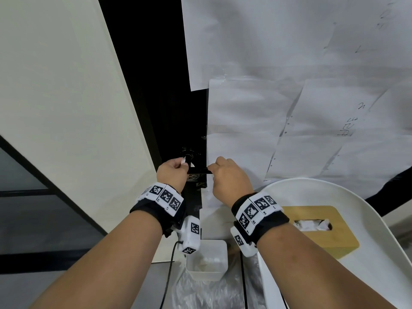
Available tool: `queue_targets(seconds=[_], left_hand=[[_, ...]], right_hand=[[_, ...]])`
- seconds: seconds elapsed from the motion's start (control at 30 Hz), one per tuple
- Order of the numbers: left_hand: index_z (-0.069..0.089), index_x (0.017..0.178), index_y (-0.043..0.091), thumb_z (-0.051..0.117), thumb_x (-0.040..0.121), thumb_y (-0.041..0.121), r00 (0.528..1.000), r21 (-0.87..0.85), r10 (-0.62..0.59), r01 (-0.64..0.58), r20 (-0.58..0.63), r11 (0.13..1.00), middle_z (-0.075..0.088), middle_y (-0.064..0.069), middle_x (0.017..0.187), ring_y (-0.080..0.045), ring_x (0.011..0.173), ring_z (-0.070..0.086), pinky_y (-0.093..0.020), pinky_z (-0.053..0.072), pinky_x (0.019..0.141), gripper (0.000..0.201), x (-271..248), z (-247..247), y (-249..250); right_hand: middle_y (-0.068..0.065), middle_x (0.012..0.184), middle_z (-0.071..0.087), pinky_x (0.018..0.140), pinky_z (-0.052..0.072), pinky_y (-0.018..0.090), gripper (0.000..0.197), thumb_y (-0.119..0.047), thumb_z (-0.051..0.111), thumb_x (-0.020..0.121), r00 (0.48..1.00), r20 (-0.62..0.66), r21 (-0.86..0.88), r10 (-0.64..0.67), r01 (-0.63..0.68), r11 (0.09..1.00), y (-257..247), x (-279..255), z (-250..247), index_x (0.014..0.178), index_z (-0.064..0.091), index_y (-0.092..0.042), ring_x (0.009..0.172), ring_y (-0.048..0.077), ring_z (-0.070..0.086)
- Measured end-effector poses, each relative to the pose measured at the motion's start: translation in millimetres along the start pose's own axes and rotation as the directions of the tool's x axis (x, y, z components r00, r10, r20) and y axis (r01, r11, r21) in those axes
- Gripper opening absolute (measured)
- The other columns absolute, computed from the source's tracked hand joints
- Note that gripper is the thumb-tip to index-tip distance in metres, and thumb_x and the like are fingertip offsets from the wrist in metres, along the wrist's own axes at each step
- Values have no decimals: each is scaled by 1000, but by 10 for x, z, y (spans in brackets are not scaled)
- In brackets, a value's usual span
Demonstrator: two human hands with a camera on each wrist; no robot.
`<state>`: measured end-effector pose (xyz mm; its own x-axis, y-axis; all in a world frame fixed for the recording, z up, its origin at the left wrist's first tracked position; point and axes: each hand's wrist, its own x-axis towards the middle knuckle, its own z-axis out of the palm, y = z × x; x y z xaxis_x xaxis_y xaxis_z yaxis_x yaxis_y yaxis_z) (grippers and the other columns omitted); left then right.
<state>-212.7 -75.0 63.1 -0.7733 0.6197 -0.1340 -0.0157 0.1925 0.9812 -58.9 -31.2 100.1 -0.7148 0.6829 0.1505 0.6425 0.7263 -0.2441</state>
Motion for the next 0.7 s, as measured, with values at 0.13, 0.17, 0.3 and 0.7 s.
queue_targets(seconds=[0.13, 0.17, 0.3, 0.7], left_hand=[[73, 80, 24, 70, 81, 19, 992, -134, -121, 116, -26, 984, 74, -8, 85, -29, 80, 73, -46, 59, 80, 6, 66, 27, 54], [74, 78, 24, 71, 80, 22, 991, -140, -131, 126, -28, 982, 75, -8, 85, -29, 79, 73, -46, 59, 79, 4, 88, 4, 29], [72, 71, 28, 68, 80, 29, 999, -8, -46, 45, -29, 999, 74, -5, 78, -26, 75, 73, -45, 59, 77, 10, 38, -85, 27], [75, 98, 16, 62, 92, 14, 872, 420, 469, -481, 140, 770, 63, -2, 99, -10, 85, 58, -9, 38, 76, 15, -302, -102, 128]], right_hand=[[5, 100, 52, 64, 45, 33, 35, -1, 49, 77, 1000, 1, -5, -2, 2, 1000, 9, 12, 0, 108, 61, -11, 91, 23, 47], [5, 100, 52, 64, 45, 33, 35, -1, 49, 77, 1000, -1, -5, -2, 2, 1000, 12, 12, 3, 108, 61, -11, 91, 22, 47], [5, 100, 52, 64, 46, 34, 35, -1, 49, 78, 1000, -5, -3, -5, 5, 1000, 8, 18, 15, 108, 61, -11, 91, 22, 47], [3, 99, 52, 57, 40, 32, 38, 1, 45, 76, 999, -35, -14, 29, -30, 999, -2, -16, -19, 106, 63, -15, 92, 22, 49]])
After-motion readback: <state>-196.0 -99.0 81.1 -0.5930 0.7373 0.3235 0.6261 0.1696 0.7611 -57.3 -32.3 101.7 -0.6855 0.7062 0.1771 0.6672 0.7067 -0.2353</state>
